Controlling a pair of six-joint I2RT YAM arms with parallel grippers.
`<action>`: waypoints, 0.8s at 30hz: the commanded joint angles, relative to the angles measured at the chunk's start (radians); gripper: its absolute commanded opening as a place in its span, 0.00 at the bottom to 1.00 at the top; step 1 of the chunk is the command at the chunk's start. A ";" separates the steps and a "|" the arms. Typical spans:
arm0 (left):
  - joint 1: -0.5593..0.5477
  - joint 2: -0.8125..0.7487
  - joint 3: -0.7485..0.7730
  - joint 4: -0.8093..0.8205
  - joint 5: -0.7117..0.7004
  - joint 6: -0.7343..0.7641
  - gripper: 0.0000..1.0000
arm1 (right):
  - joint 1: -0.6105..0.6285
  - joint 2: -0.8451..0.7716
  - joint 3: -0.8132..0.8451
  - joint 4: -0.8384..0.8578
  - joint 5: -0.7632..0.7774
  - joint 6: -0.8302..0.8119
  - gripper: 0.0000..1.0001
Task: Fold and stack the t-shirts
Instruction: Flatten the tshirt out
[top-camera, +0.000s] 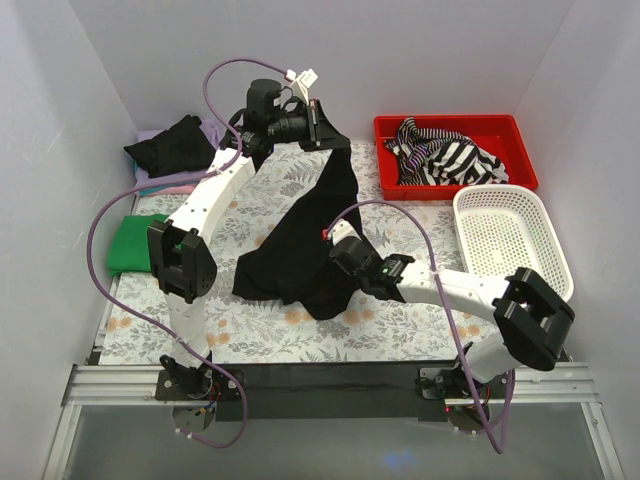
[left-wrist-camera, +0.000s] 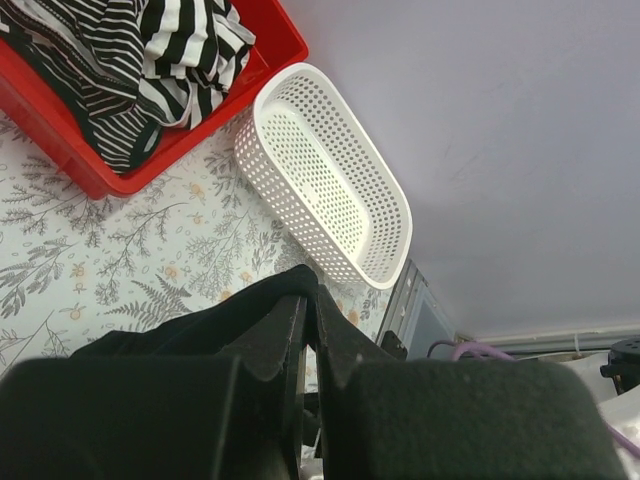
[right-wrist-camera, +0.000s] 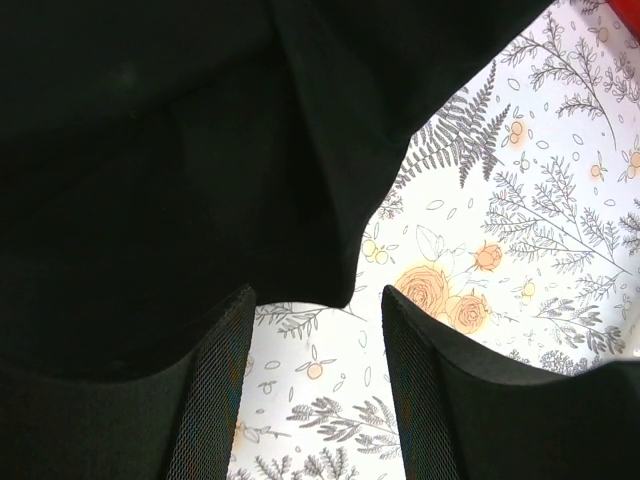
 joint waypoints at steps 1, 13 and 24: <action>0.008 -0.063 -0.005 0.001 0.004 0.016 0.00 | -0.012 0.051 0.041 0.049 0.064 -0.026 0.60; 0.027 -0.111 -0.047 -0.001 0.015 0.020 0.00 | -0.135 0.104 0.081 0.115 -0.040 -0.101 0.01; 0.100 -0.212 -0.126 -0.140 -0.392 0.146 0.00 | -0.129 -0.395 0.317 -0.042 -0.115 -0.155 0.01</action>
